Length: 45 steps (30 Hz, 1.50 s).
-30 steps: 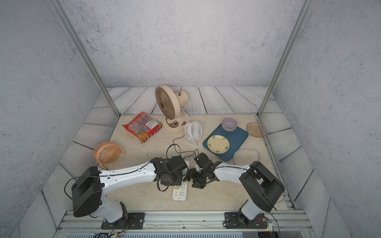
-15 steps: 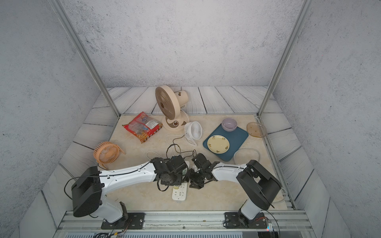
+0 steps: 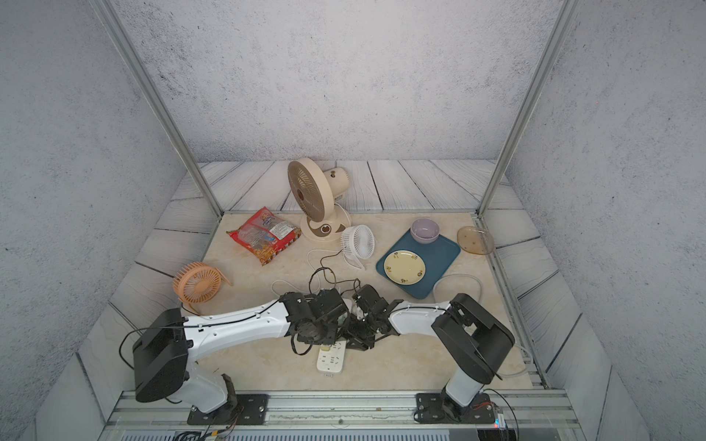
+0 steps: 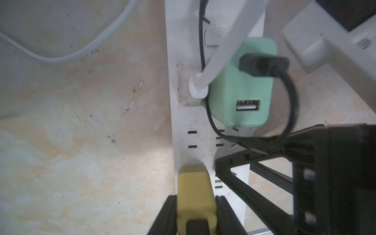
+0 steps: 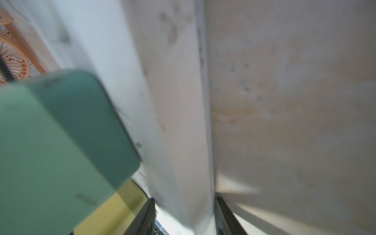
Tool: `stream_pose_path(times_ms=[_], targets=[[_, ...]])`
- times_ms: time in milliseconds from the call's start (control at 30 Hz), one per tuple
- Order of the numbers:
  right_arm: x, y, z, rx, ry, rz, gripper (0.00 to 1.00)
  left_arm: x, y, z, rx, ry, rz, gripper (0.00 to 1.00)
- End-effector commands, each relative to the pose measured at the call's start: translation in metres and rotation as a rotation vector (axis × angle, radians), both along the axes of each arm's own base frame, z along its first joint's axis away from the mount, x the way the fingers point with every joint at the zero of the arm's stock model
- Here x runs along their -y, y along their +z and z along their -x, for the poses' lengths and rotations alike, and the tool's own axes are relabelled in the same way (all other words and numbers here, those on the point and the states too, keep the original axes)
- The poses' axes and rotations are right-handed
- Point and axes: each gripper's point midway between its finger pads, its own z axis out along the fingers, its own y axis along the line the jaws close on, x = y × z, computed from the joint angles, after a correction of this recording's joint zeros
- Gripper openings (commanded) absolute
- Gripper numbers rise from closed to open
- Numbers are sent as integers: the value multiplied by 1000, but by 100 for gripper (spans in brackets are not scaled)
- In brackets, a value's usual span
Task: Unplug the desk fan from the power strip
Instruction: Remove the plug from the socket.
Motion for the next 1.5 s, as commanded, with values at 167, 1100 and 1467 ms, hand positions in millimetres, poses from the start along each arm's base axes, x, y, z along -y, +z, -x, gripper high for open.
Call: stream_pose_path(times_ms=[167,1100,1467], targets=[[26,-37,14,-90,-24,178,46,20,37,-9,71,-27,97,18],[49,-62,29,-154,-22,358,46,35,62,-11,103,-25,184,16],[59,-72,35,-185,-31,417,46,40,70,-11,113,-11,222,15]])
